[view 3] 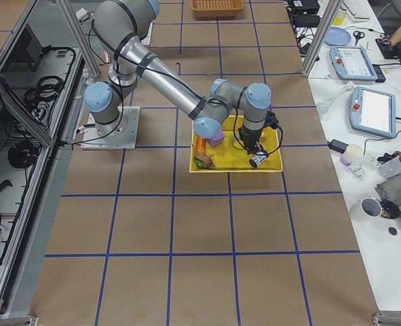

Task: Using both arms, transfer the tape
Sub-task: 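Close the right gripper on the tape roll's rim and lift it, then carry the tape roll with the right gripper to the table center and lower it, then open the right gripper and raise it away while the left arm reaches toward the tape, then lower the left gripper onto the tape roll and grip its rim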

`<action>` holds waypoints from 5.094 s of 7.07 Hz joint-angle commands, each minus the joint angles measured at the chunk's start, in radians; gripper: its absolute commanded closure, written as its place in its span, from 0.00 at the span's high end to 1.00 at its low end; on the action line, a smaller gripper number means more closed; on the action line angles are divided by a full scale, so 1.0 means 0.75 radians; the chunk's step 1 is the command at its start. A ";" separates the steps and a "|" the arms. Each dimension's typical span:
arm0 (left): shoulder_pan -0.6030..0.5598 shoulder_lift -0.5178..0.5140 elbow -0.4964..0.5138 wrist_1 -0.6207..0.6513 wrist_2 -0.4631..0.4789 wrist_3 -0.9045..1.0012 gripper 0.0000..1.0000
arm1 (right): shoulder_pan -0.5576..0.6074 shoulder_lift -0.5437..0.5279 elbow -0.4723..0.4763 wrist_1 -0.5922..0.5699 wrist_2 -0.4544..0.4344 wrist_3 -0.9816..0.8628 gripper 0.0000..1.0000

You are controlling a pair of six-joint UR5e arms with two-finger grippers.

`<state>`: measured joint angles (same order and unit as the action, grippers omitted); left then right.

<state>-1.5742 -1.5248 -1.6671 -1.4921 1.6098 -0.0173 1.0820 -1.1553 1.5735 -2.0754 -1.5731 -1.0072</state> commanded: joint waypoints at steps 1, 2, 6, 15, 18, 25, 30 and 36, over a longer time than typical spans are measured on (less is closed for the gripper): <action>0.004 0.000 0.004 0.001 0.001 0.001 1.00 | 0.186 -0.026 -0.130 0.141 -0.005 0.156 0.00; 0.005 0.000 0.004 0.001 -0.001 0.001 1.00 | 0.311 -0.030 -0.141 0.139 -0.017 0.331 0.00; 0.007 0.000 0.002 0.004 0.021 0.001 1.00 | 0.775 0.047 -0.126 0.143 0.001 1.188 0.00; 0.009 -0.014 0.004 0.008 0.024 0.001 1.00 | 0.973 0.372 -0.294 -0.004 0.069 1.412 0.00; 0.057 -0.029 0.016 0.028 0.024 0.123 1.00 | 0.973 0.358 -0.300 0.002 0.073 1.431 1.00; -0.023 -0.392 0.020 0.673 -0.165 -0.066 1.00 | 0.693 -0.386 -0.280 0.766 0.009 1.372 1.00; -0.275 -0.785 0.085 1.148 -0.226 -0.390 1.00 | 0.695 -0.452 -0.214 0.753 0.013 1.329 1.00; -0.331 -0.949 0.102 1.173 -0.232 -0.531 0.38 | 0.695 -0.452 -0.210 0.753 0.019 1.325 1.00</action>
<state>-1.8183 -2.2207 -1.5934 -0.6151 1.4375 -0.4077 1.6037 -1.4941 1.4156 -1.5109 -1.5590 -0.0138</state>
